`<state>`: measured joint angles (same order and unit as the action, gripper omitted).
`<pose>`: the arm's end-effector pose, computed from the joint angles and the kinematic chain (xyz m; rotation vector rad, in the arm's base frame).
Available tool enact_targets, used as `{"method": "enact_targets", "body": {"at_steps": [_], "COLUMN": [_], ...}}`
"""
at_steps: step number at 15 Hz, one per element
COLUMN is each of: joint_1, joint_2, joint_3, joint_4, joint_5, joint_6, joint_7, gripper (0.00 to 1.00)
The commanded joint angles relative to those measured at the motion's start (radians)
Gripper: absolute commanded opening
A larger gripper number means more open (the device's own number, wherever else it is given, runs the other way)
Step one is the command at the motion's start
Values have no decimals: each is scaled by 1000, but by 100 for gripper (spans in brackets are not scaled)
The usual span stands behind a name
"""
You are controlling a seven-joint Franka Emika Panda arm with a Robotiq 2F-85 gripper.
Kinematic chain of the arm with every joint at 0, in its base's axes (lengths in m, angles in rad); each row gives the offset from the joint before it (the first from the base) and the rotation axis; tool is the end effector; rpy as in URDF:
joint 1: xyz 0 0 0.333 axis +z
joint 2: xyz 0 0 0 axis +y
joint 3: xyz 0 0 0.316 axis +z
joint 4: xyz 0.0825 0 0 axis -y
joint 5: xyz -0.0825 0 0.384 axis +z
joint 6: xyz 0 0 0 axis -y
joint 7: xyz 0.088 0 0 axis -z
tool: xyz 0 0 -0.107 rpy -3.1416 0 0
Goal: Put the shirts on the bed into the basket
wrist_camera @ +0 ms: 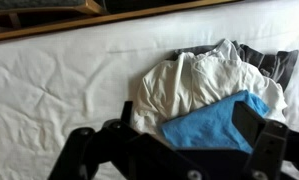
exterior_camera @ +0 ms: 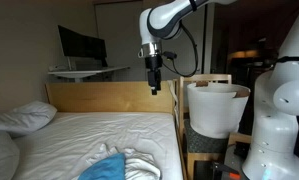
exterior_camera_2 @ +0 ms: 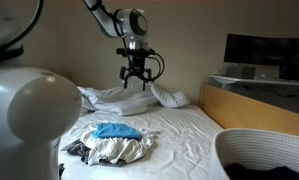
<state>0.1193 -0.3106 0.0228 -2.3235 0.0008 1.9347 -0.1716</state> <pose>0.4392 0.0633 0.4558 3.0961 0.4870 -0.1229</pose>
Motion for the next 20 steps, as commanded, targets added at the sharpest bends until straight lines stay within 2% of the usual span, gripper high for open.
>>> {"method": "enact_targets", "body": {"at_steps": [1,12,16,20], "joint_1": [-10,-10,-17,-16], "joint_2": [0,0,-7,-8], "joint_3": [9,9,20,18], "joint_4": [2,2,-22,-56], "joint_5": [3,3,-51,-81], "joint_6": [-2,-2,100,294], "joint_7": [-2,-2,10,6], "gripper": [100,100,100,100]}}
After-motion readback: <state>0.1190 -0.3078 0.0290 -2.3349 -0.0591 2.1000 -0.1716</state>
